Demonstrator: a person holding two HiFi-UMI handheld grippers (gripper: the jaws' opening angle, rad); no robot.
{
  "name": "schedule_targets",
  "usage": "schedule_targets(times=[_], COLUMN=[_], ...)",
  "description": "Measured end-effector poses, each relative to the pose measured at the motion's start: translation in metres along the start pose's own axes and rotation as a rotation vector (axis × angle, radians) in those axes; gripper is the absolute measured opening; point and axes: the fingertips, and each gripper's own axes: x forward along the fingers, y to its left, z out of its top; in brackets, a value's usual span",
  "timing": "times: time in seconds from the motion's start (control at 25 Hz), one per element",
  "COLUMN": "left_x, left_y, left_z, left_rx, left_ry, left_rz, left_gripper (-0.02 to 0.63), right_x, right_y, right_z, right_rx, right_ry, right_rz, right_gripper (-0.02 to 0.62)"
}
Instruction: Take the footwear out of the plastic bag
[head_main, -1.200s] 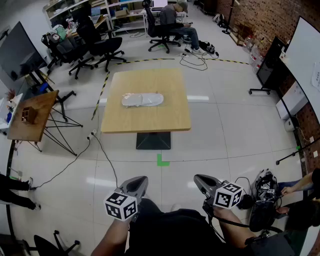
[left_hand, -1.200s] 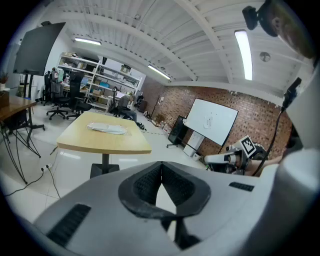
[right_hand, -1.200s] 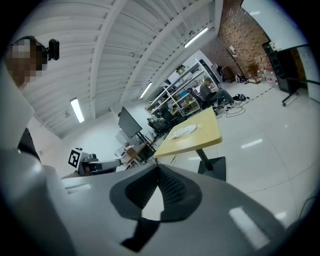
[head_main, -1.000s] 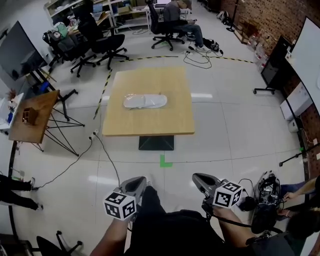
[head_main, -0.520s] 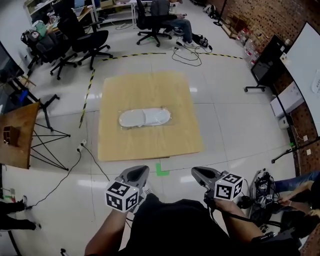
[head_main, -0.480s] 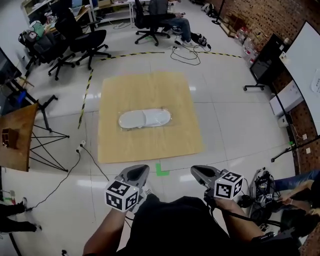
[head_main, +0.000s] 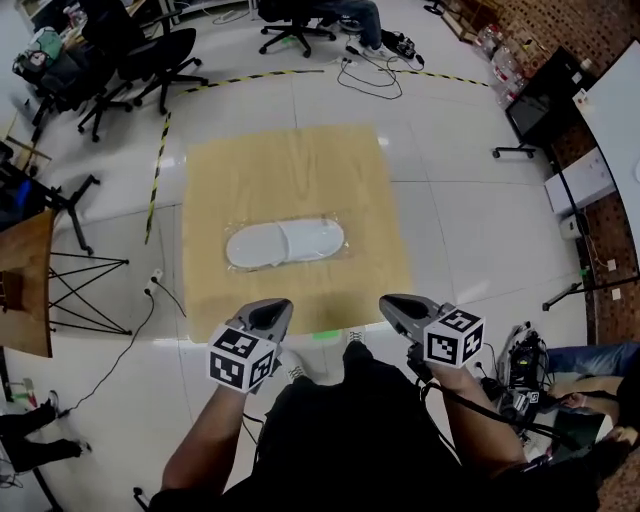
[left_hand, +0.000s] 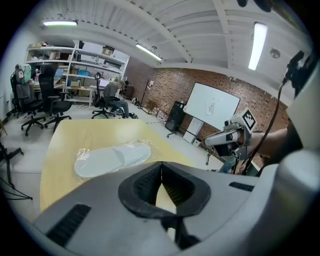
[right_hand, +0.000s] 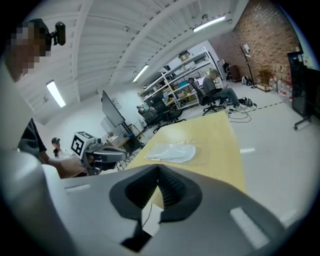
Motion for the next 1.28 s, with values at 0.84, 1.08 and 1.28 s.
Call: schedule_targets(times=[0.84, 1.08, 1.28], left_x=[0.080, 0.115, 0.124], left_y=[0.132, 0.126, 0.126], left_z=[0.017, 0.012, -0.004], left_rx=[-0.052, -0.017, -0.036], left_ry=[0.132, 0.128, 0.156], left_rz=[0.337, 0.183, 0.121], left_gripper=[0.086, 0.109, 0.109], right_x=[0.172, 0.183, 0.196], right_y=[-0.137, -0.131, -0.127], right_z=[0.037, 0.023, 0.018], right_rx=[0.091, 0.145, 0.165], right_ry=[0.283, 0.327, 0.349], right_rz=[0.139, 0.156, 0.137], right_gripper=[0.071, 0.103, 0.123])
